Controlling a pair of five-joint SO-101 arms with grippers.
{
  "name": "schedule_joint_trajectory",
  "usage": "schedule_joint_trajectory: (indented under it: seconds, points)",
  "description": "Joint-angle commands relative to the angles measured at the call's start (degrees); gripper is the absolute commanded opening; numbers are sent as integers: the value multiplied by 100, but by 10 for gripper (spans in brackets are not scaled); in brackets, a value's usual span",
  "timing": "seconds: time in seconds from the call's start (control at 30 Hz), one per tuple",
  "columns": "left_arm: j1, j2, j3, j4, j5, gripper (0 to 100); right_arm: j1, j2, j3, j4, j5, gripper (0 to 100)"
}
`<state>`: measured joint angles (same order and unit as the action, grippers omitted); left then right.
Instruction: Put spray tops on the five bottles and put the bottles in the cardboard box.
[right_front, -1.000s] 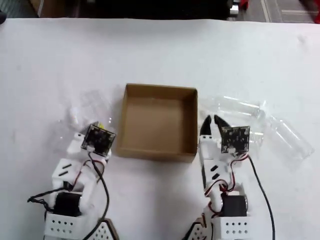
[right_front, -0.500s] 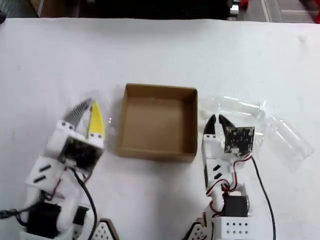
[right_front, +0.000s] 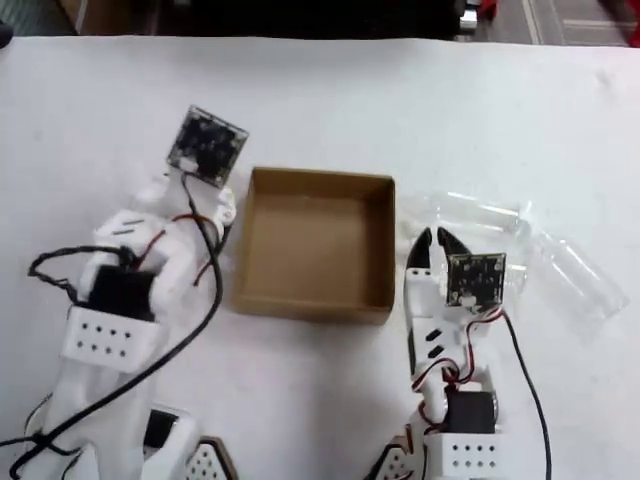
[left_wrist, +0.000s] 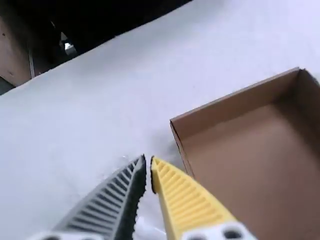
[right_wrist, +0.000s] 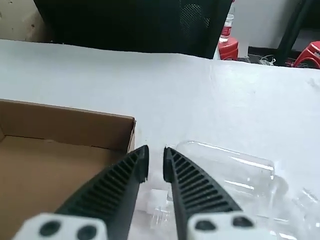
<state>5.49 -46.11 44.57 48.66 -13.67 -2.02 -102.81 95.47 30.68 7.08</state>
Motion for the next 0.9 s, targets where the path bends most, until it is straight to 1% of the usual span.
schedule_joint_trajectory:
  seconds: [0.0, 0.1, 0.17, 0.47, 0.53, 0.67, 0.77, 0.87]
  points:
    - [92, -338, 782, -1204, 334, 24, -101, 4, 141, -198, 299, 45]
    - [-22, -681, 1600, -2110, 818, 24, -101, 4, 141, -189, 299, 45]
    - [-136, -866, 1899, -2338, 826, 24, -101, 4, 141, -189, 299, 45]
    - [-180, -884, 1829, -2198, 826, 24, -101, -40, 141, -233, 299, 45]
    - [-242, -576, 1468, -1890, 826, 24, -198, -31, 141, -198, 343, 45]
    - [-418, 831, 378, -1125, 870, 24, -338, -4, 132, -171, 352, 48]
    - [-611, 1877, -193, -932, 879, 24, -347, -4, 132, -171, 352, 45]
    - [-655, 2501, -475, -923, 879, 24, -338, -4, 132, -171, 352, 45]
